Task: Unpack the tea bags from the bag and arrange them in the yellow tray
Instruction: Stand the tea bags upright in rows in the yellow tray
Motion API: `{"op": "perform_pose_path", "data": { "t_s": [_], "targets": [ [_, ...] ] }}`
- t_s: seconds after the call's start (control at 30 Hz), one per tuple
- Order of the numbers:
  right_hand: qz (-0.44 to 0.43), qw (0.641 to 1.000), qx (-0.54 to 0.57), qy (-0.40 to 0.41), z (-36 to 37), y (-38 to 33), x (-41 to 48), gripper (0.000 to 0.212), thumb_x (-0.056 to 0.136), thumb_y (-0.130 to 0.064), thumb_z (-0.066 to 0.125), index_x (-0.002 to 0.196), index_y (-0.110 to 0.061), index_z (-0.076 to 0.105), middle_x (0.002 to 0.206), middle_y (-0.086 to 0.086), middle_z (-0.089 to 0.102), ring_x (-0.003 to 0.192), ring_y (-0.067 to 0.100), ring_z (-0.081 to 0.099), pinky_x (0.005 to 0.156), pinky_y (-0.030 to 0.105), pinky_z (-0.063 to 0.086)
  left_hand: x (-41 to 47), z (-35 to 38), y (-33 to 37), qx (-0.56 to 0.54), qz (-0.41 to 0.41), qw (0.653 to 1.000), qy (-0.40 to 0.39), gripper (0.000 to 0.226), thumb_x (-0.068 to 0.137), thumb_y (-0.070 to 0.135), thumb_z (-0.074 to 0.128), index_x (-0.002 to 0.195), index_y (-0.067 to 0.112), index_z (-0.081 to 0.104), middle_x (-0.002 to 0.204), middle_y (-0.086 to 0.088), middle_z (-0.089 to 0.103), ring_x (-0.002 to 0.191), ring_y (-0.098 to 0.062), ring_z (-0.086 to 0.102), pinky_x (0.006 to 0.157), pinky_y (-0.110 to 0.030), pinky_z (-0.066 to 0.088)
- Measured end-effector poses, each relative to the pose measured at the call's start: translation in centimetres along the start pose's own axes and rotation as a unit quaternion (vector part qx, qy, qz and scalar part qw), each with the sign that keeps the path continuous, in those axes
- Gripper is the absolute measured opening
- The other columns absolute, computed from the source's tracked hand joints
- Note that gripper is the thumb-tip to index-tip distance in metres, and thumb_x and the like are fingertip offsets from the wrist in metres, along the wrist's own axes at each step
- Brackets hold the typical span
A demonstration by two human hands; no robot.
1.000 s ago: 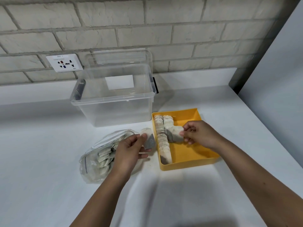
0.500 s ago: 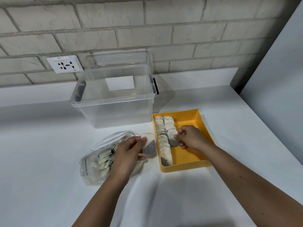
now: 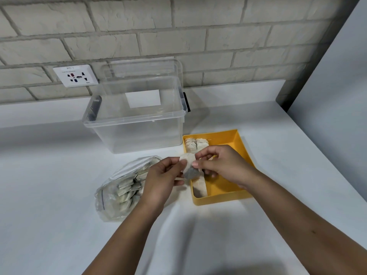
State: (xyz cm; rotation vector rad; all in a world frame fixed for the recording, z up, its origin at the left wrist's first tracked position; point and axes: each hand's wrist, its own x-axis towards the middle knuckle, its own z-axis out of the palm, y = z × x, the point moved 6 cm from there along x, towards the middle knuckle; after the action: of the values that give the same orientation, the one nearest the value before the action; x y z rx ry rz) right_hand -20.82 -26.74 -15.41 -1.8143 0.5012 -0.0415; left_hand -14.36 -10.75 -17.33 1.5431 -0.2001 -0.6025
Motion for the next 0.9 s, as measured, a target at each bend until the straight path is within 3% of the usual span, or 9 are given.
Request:
{"op": "perform_pose_path", "data": {
  "t_s": [0.13,0.23,0.3,0.4,0.53,0.77,0.9],
  "targets": [
    [-0.023,0.999,-0.001,0.039,-1.3,-0.8,-0.4,0.013,0.079,-0.019,0.079,0.086,-0.01,0.071,0.068,0.0,0.064,0.054,0.009,0.055,0.052,0.023,0.048,-0.1,0.4,0.2,-0.007,0.004,1.0,0.003,0.009,0.093,0.016,0.067,0.094,0.011,0.075,0.075,-0.002,0.072,0.064,-0.009,0.064,0.059,-0.022,0.055],
    [-0.017,0.997,0.0,0.08,-4.0,0.1,-0.1,0.008,0.084,-0.017,0.074,0.086,-0.011,0.069,0.072,0.001,0.063,0.059,0.012,0.057,0.052,0.023,0.05,0.0,-0.5,-0.7,0.045,0.005,0.998,0.032,0.01,0.092,0.013,0.068,0.098,0.01,0.076,0.072,0.001,0.072,0.059,-0.009,0.065,0.057,-0.024,0.057],
    [0.024,0.997,-0.039,0.066,-4.9,2.0,0.4,0.009,0.086,-0.02,0.071,0.086,-0.011,0.068,0.072,0.002,0.063,0.063,0.014,0.059,0.054,0.024,0.05,0.0,-1.2,-1.3,0.104,0.012,0.993,0.049,0.013,0.091,0.013,0.07,0.102,0.011,0.077,0.07,0.003,0.074,0.056,-0.009,0.066,0.056,-0.025,0.057],
    [0.108,0.989,-0.098,0.015,-4.2,5.5,0.8,0.016,0.086,-0.024,0.071,0.09,-0.009,0.067,0.069,0.006,0.063,0.063,0.016,0.058,0.054,0.025,0.048,-0.5,-1.1,-1.5,0.179,0.026,0.982,0.049,0.017,0.087,0.018,0.075,0.104,0.016,0.077,0.068,0.003,0.072,0.043,-0.007,0.061,0.048,-0.015,0.049],
    [0.132,0.983,-0.123,0.024,-3.1,7.4,1.2,0.02,0.085,-0.025,0.073,0.092,-0.007,0.067,0.066,0.004,0.065,0.058,0.015,0.056,0.053,0.024,0.043,-0.8,-0.1,-1.4,0.233,0.045,0.971,0.035,0.021,0.087,0.022,0.076,0.107,0.018,0.077,0.07,0.009,0.07,0.037,-0.002,0.055,0.044,-0.01,0.043],
    [0.117,0.979,-0.152,0.062,-2.6,7.4,2.6,0.019,0.084,-0.025,0.074,0.092,-0.009,0.066,0.074,0.003,0.071,0.06,0.012,0.062,0.063,0.027,0.049,-0.3,0.0,-1.6,0.247,0.04,0.968,0.029,0.019,0.088,0.018,0.074,0.107,0.015,0.077,0.071,0.007,0.071,0.043,0.002,0.059,0.045,-0.014,0.048],
    [0.123,0.975,-0.173,0.071,-2.7,7.6,2.7,0.02,0.081,-0.03,0.075,0.088,-0.014,0.066,0.078,0.007,0.073,0.068,0.017,0.065,0.073,0.036,0.055,-0.2,-0.2,-1.7,0.234,0.039,0.971,0.031,0.016,0.088,0.016,0.074,0.103,0.017,0.078,0.07,0.005,0.072,0.04,-0.001,0.058,0.046,-0.011,0.045]
  ]
}}
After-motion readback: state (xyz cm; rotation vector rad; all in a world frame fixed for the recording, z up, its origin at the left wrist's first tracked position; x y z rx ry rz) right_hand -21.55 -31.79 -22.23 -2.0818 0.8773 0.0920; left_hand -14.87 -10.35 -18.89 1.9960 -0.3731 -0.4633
